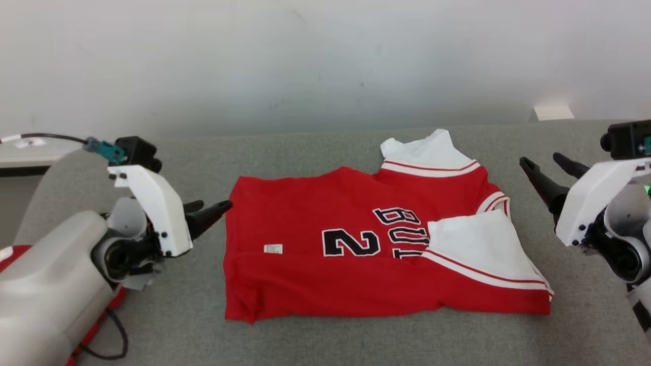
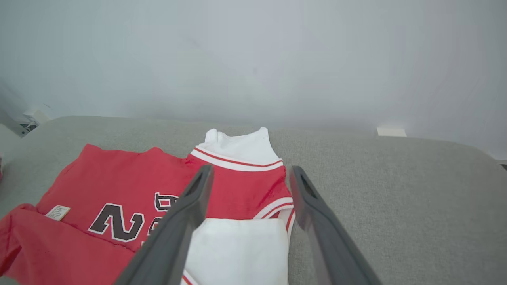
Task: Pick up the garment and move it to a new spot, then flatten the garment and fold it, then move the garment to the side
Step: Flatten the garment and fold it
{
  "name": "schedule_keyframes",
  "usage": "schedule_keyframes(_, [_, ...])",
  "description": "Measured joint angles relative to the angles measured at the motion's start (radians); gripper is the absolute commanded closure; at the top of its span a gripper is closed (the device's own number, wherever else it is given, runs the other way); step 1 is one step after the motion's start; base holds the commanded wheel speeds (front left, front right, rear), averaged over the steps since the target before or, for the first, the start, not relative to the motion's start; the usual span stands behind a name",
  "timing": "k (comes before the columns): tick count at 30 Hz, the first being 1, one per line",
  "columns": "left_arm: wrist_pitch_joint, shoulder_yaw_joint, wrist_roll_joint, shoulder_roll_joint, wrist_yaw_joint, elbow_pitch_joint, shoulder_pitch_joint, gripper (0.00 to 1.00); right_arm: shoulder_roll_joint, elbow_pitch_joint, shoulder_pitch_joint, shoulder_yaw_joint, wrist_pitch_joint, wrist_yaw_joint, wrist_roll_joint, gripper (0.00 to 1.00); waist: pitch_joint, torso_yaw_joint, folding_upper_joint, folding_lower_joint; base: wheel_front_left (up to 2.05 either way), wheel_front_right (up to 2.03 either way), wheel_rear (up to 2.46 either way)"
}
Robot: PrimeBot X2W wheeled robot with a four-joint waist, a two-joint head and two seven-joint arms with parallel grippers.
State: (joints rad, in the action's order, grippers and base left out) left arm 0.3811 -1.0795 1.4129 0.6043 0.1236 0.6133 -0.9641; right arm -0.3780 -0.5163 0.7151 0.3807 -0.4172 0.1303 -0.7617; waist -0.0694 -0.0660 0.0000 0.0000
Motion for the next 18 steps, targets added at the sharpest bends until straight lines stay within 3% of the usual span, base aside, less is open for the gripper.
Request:
schedule_keyframes(4, [-0.198,0.004,-0.084,0.012,0.002,-0.022,0.045,0.0,-0.012,0.046,-0.079,-0.004,0.215,0.0,0.036,0.0,0.046,0.01,0.0,0.0,0.0,0.0,0.0])
schedule_keyframes(7, [-0.36,0.022,-0.13,0.016,-0.047,-0.041,0.095,0.0,-0.012,0.071,-0.141,-0.034,0.352,0.0,0.087,0.0,0.073,0.018,0.0,-0.0001,0.0,0.0,0.0])
schedule_keyframes(8, [-0.36,0.022,-0.13,0.016,-0.047,-0.041,0.095,0.0,-0.012,0.071,-0.141,-0.034,0.352,0.0,0.087,0.0,0.073,0.018,0.0,-0.0001,0.0,0.0,0.0])
schedule_keyframes(9, [-0.465,0.026,-0.174,0.015,-0.091,-0.068,0.131,0.0,-0.007,0.092,-0.188,-0.065,0.432,0.0,0.106,0.0,0.084,0.027,0.0,-0.0001,0.0,0.0,0.0])
schedule_keyframes(12, [-0.591,0.041,-0.211,0.011,-0.152,-0.117,0.194,0.0,0.006,0.118,-0.269,-0.106,0.519,0.0,0.159,0.0,0.096,0.041,0.0,-0.0001,0.0,0.0,0.0])
schedule_keyframes(15, [-0.637,0.074,-0.247,0.013,-0.213,-0.178,0.265,0.0,0.027,0.157,-0.361,-0.154,0.58,0.0,0.222,0.0,0.104,0.053,0.0,-0.0001,0.0,0.0,0.0])
schedule_keyframes(18, [-0.644,0.17,-0.341,0.012,-0.287,-0.272,0.343,0.0,0.067,0.207,-0.453,-0.209,0.616,0.0,0.281,0.0,0.107,0.063,0.0,-0.0001,0.0,0.0,0.0])
